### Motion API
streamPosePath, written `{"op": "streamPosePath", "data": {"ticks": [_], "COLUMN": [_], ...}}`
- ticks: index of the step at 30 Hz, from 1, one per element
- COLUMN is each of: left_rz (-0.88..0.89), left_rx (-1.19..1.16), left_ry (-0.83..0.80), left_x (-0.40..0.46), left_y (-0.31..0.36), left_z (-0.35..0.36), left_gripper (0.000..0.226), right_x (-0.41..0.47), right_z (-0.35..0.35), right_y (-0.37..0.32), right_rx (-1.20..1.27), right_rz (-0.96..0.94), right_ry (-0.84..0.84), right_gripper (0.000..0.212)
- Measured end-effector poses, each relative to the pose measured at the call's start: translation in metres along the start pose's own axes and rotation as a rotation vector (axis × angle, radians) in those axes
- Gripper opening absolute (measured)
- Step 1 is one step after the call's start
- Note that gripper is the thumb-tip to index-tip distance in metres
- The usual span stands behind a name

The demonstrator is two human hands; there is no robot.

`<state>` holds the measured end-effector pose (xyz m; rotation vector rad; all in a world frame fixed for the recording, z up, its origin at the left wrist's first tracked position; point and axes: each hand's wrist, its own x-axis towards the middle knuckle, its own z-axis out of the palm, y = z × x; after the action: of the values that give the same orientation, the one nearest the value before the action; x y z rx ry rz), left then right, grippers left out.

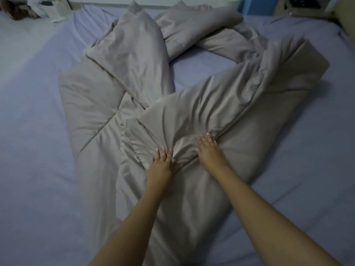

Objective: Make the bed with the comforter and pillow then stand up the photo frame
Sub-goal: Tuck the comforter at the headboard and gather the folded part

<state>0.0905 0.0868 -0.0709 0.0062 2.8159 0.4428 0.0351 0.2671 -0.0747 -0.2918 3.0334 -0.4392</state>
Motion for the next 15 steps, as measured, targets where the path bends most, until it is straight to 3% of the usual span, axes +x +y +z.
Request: {"op": "streamPosePath", "data": {"ticks": [3,6,8,11,15], "left_rz": [0.091,0.213,0.229,0.228,0.31], "left_rx": [0.057,0.123,0.158,0.272,0.359], "left_ry": [0.014,0.081,0.159,0.053,-0.038], "left_x": [-0.053,-0.081,-0.067,-0.032,-0.001], "left_y": [0.027,0.029,0.007,-0.04,-0.072], "left_z": [0.002,-0.002,0.001,0.008,0.043], "left_gripper": [0.054,0.046,0.052,0.074,0.076], "right_x": [-0.038,-0.061,-0.066,-0.072,-0.072], "right_z": [-0.023,-0.028,-0.016,0.023,0.076], "right_y": [-0.013,-0.03,-0.039,-0.039,-0.032], "right_rx": [0.042,0.028,0.038,-0.011,-0.036], "right_rz": [0.015,-0.02,0.009,0.11,0.177], "right_ry": [-0.049,-0.118,-0.15,-0.174,-0.156], "right_gripper": [0.067,0.069,0.078,0.087,0.068]}}
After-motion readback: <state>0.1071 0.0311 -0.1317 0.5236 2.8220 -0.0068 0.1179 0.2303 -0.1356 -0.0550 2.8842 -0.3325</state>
